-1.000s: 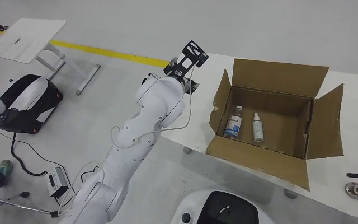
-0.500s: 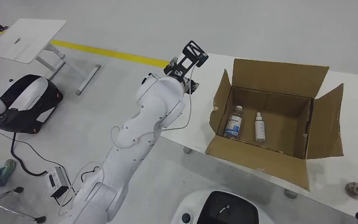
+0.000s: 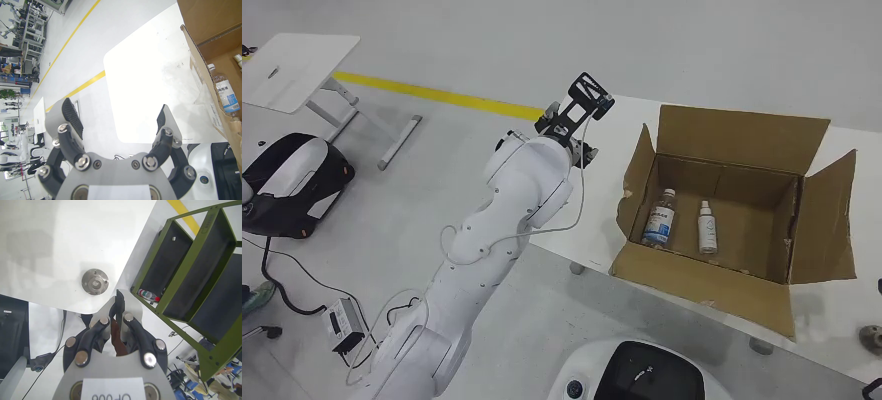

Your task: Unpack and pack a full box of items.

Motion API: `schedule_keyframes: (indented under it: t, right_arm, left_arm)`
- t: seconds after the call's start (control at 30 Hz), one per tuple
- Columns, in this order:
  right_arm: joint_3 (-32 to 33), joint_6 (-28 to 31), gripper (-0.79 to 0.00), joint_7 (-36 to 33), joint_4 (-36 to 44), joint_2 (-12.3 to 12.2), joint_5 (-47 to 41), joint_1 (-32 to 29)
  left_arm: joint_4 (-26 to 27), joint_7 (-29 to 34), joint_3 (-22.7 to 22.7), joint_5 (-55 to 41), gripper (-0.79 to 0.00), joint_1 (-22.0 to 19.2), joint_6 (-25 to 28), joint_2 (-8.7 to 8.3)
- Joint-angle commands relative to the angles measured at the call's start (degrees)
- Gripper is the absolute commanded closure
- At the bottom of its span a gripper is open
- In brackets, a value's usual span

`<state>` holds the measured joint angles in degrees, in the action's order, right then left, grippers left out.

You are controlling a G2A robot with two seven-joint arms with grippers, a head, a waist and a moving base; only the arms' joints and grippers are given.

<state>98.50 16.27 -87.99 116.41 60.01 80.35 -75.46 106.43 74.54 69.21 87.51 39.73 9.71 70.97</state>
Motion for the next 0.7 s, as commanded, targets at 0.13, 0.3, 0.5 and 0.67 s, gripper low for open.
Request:
schedule_keyframes:
  t: [0.13,0.3,0.5,0.67]
  right_arm:
    - [-0.2,0.9,0.0,1.9,-2.7,0.0,-4.7,-0.4]
    - [0.3,1.3,0.0,1.3,-3.6,-0.4,-10.3,0.3]
    - [-0.9,0.6,-0.219,0.5,-4.6,-1.4,-9.2,1.2]
    - [-2.4,0.1,-0.326,0.1,-5.0,-2.1,-7.5,2.1]
  left_arm:
    - [0.0,0.0,0.0,0.0,-0.785,0.0,0.0,0.0]
    - [0.0,0.0,0.0,0.0,-0.785,0.0,0.0,0.0]
    - [0.0,0.0,0.0,0.0,-0.785,0.0,0.0,0.0]
    - [0.0,0.0,0.0,0.0,-0.785,0.0,0.0,0.0]
